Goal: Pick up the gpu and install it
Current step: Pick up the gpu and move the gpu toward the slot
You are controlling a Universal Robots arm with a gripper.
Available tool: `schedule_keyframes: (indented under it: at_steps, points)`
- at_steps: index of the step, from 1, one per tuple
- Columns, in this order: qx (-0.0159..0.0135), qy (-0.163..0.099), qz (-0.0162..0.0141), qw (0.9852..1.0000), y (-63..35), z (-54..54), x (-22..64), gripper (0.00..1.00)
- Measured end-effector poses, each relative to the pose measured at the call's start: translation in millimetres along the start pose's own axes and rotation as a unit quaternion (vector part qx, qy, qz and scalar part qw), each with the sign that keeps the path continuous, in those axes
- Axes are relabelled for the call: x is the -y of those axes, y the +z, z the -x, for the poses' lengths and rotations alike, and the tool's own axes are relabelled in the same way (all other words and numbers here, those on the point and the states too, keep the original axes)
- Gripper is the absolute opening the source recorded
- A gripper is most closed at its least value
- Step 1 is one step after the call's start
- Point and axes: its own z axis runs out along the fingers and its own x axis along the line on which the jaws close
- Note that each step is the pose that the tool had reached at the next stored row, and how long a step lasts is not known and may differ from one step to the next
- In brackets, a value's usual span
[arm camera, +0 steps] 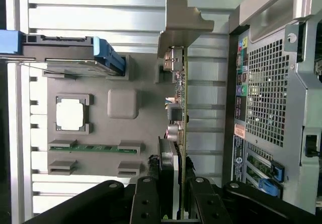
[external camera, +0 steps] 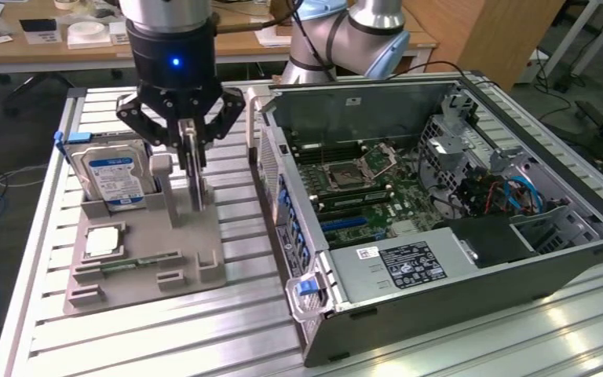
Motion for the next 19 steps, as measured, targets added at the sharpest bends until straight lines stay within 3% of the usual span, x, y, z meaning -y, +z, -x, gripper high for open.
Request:
schedule_keyframes:
  at_steps: [19]
  points:
    - [0.0000, 0.000, 0.0000, 1.0000, -52.6, 0.1, -0.7, 0.28]
